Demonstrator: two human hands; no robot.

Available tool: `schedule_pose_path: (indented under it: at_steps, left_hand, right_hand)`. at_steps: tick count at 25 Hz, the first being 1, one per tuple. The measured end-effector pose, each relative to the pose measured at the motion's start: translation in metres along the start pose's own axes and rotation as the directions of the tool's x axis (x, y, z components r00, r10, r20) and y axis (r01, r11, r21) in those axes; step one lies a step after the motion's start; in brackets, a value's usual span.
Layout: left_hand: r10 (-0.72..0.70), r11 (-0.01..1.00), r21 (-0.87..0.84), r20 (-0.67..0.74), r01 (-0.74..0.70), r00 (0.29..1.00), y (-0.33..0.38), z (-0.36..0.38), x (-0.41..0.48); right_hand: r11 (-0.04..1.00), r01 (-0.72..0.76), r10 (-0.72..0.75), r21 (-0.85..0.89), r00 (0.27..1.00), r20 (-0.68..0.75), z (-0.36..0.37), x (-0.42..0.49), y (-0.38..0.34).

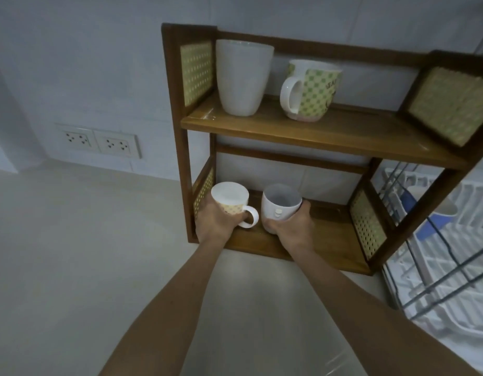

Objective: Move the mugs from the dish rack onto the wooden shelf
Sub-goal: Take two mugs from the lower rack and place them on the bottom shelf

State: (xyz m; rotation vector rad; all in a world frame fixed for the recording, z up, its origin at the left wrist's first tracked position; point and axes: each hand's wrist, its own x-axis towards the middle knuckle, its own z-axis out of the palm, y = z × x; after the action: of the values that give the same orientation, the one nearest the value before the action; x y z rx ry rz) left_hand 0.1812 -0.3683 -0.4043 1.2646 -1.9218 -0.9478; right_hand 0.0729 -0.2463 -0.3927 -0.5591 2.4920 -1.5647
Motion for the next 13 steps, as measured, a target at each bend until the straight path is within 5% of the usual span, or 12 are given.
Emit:
schedule_pose_path:
  at_steps: [13]
  left_hand:
    - [-0.024, 0.993, -0.117, 0.065, 0.031, 0.998, -0.0012, 0.0062, 0.0010]
  right_hand:
    - [1.000, -0.013, 0.013, -0.014, 0.999, 0.035, 0.0048, 0.0030, 0.0052]
